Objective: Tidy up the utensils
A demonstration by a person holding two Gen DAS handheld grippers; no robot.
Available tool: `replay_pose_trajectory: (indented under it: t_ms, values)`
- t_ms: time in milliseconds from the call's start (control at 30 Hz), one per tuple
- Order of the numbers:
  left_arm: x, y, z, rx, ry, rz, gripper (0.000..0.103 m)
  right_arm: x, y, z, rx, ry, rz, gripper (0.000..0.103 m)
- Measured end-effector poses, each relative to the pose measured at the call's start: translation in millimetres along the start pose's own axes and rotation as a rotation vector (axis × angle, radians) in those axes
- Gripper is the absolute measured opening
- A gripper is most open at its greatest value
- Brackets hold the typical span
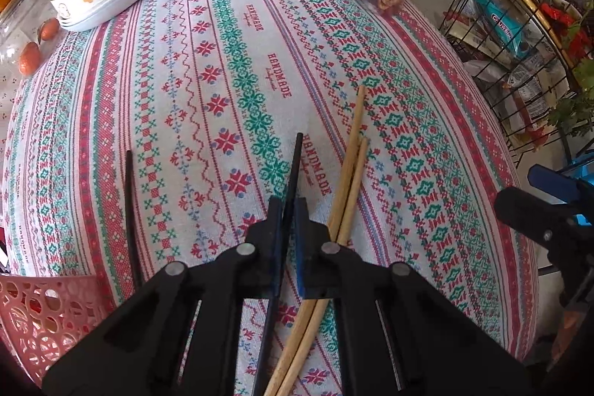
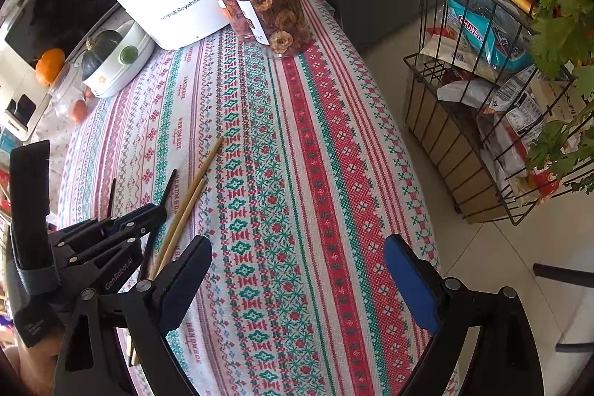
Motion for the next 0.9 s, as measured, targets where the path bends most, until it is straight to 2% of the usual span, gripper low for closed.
replay_pose_trajectory:
  t_ms: [167, 333, 367, 433, 633, 733, 833, 900]
  values:
    - [-42, -2, -20, 0.050, -0.092, -0.034, 0.007, 4, 12, -1, 0.000, 0.004, 0.036, 0.094]
    - [-92, -4, -50, 0.099, -0.171, -0.092, 0.006, 4, 44, 3, -0.015, -0.008, 0.132, 0.092]
    - [-100, -3, -57, 0.105, -0.184, -0.101, 0.006, 3, 51, 4, -0.019, -0.013, 0.153, 0.089]
    - [-117, 6, -71, 0.107, -0.212, -0.112, 0.006, 4, 64, 7, -0.033, -0.017, 0.182, 0.073]
    - [-153, 40, -102, 0.051, -0.298, -0.141, 0.006, 18, 87, 17, -0.068, -0.009, 0.202, 0.048]
    - [-156, 58, -110, 0.003, -0.299, -0.167, 0.006, 31, 87, 24, -0.076, -0.006, 0.161, 0.044]
    - [-159, 65, -115, 0.002, -0.306, -0.180, 0.006, 43, 87, 32, -0.094, -0.013, 0.117, 0.037]
    - [-161, 70, -121, -0.006, -0.302, -0.195, 0.006, 51, 86, 38, -0.094, -0.021, 0.086, 0.037]
Point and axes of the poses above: each gripper's, at about its wrist camera, not at the fingertips, and x roughly the way its jaws point, y to its left, z to its top, the point moved 10 cm from there along x, roughly the way its jaws point, and after that the axes turned 4 degrees about y, right-handed, at the moved point
